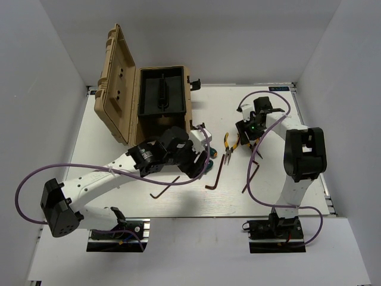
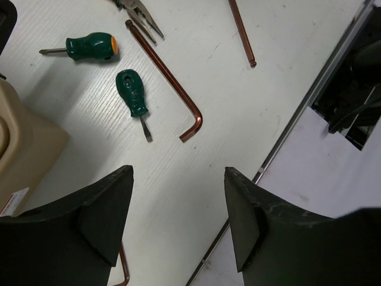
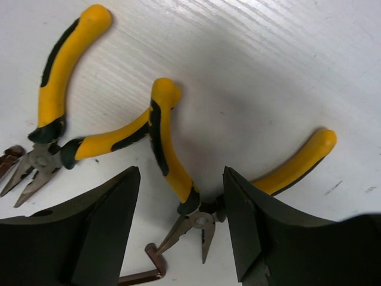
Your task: Sort the tools into containers
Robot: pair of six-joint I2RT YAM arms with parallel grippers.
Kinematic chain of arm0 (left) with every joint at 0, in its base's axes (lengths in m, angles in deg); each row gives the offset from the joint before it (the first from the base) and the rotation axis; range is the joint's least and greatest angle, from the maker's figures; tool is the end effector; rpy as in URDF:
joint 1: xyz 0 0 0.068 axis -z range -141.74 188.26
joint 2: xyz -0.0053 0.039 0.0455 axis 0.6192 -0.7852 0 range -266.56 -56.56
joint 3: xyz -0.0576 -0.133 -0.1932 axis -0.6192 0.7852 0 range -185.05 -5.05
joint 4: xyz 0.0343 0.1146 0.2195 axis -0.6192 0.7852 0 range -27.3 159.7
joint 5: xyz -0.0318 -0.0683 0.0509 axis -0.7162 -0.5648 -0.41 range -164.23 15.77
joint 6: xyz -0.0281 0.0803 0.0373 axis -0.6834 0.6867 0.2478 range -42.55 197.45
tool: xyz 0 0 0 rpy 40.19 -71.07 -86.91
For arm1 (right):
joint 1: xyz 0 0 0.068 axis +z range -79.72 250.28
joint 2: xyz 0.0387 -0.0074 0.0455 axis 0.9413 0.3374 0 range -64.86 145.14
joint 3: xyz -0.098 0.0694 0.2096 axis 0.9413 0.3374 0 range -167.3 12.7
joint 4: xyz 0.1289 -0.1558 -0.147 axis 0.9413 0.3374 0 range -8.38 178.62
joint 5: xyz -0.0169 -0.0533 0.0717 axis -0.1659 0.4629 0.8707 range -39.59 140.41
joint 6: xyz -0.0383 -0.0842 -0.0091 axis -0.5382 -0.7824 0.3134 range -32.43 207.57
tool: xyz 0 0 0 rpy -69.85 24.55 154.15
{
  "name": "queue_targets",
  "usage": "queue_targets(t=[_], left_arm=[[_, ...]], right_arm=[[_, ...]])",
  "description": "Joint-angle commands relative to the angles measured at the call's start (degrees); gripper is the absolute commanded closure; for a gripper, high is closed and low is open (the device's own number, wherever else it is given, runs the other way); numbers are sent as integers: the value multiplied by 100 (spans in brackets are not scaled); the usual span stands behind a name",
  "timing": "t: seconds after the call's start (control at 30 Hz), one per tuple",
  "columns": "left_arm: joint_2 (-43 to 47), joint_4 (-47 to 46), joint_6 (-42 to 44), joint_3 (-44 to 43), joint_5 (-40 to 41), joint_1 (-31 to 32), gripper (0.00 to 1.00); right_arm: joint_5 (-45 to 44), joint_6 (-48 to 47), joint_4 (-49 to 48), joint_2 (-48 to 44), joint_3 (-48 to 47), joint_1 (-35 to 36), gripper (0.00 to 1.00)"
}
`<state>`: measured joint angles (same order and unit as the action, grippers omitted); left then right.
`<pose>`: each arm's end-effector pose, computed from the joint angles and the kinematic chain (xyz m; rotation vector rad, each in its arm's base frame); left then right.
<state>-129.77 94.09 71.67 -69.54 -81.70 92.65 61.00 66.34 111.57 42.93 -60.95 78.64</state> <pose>0.1729 -0.2602 0.2580 1.0373 2.1225 -0.6837 0.3790 0.0712 0.1125 -0.7361 2.5641 0.1770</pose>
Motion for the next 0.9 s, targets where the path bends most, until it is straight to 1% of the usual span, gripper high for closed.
queue_targets(t=[0.0, 0.13, 0.3, 0.33, 0.37, 0.43, 0.47, 0.5, 0.57, 0.6, 0.63, 0.67, 0.73, 0.77, 0.83, 0.87], left_arm=[[219, -116, -221, 120, 491, 116, 27], [219, -248, -397, 173, 799, 300, 27], [70, -248, -573, 173, 1176, 485, 27], [-17, -300, -573, 173, 1177, 546, 27], [-70, -301, -634, 173, 1264, 607, 27], [-71, -301, -687, 173, 1326, 669, 27], [-71, -301, -688, 173, 1396, 721, 27], [-71, -301, -688, 173, 1397, 722, 27], [113, -301, -688, 103, 1397, 827, 27], [236, -405, -688, 103, 1397, 827, 27], [550, -502, -688, 103, 1266, 828, 27], [745, -851, -688, 103, 1030, 828, 27], [1323, -1318, -688, 235, 704, 828, 27], [1457, -1608, -688, 287, 633, 828, 27], [1634, -1672, -688, 174, 579, 880, 27], [1687, -1672, -688, 121, 579, 880, 27]], right_arm=[[-268, -232, -279, 49, 34, -1, 37], [-259, -276, -306, 146, 122, -1, 44], [-128, -285, -236, 207, 131, 25, 60], [-84, -285, -192, 216, 131, 34, 64], [-49, -294, -148, 225, 123, 25, 72], [66, -302, -34, 181, 114, 16, 83], [110, -346, 71, 155, 88, -10, 95], [145, -346, 211, -19, 61, -19, 100], [276, -381, 596, -222, -9, -36, 100], [425, -373, 678, -632, -27, -54, 100], [522, -373, 774, -767, -62, -71, 100], [932, -373, 1132, -1020, -236, -54, 100], [1155, -242, 1371, -1312, -526, 16, 100], [1547, -197, 1686, -1417, -754, 34, 100], [1744, 13, 1820, -1559, -1062, 87, 100], [2276, 92, 1864, -1629, -1151, 96, 100]])
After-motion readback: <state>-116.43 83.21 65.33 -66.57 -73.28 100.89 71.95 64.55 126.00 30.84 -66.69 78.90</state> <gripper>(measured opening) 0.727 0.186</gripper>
